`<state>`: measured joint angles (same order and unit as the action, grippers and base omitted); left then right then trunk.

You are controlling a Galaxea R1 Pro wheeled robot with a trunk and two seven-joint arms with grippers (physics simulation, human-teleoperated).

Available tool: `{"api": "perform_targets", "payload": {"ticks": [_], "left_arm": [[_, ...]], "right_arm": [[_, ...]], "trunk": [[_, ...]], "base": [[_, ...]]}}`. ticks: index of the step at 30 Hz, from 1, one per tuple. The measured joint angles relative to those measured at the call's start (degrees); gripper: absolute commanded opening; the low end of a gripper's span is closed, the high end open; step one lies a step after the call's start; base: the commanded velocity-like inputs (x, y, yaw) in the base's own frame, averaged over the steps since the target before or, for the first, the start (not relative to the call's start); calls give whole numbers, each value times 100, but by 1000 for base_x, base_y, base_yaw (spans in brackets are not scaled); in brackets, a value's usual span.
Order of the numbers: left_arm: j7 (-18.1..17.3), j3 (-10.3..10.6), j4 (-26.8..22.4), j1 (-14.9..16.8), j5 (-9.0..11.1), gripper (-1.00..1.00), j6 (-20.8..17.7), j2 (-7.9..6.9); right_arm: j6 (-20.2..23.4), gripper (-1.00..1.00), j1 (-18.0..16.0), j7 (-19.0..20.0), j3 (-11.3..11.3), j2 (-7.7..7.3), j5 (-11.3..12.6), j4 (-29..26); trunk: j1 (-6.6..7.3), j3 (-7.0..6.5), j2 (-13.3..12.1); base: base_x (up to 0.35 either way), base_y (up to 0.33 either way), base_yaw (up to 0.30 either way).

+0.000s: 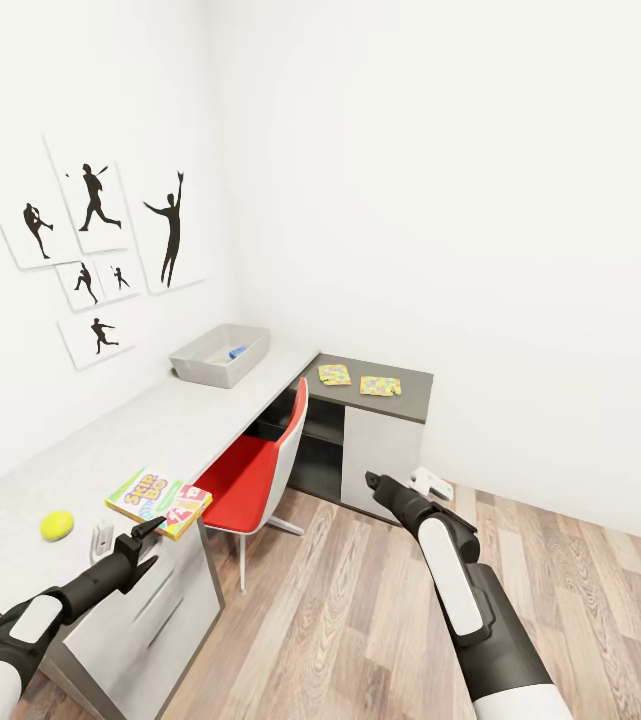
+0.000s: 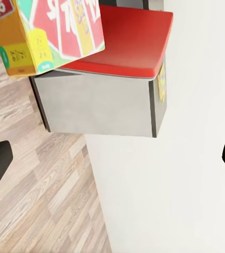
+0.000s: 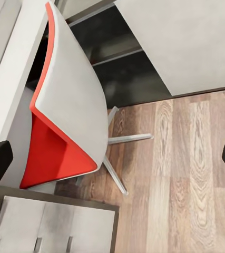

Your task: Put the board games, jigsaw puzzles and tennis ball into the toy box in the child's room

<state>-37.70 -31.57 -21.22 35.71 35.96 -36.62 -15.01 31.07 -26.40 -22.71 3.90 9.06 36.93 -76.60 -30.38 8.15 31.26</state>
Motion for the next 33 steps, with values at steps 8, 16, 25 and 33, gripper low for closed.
{"api": "perform_targets", "payload": {"ticks": [8, 16, 25, 33], "left_arm": [[0, 0, 1, 0, -1, 100, -2, 1], [0, 0, -1, 0, 0, 100, -2, -1], [0, 0, 0, 0, -8, 100, -1, -3], [0, 0, -1, 0, -9, 100, 5, -10]], "right_arm": [[-2, 100, 0, 6, 0, 1, 0, 12], [-3, 100, 0, 9, 2, 4, 0, 21], [-3, 100, 0, 9, 9, 8, 0, 21], [-3, 100, 0, 9, 17, 8, 0, 21]], "trunk": [[0, 0, 0], [0, 0, 0], [-176, 144, 320], [-352, 288, 642]], "base": [[0, 0, 0], [0, 0, 0], [0, 0, 0], [0, 0, 0]]}}
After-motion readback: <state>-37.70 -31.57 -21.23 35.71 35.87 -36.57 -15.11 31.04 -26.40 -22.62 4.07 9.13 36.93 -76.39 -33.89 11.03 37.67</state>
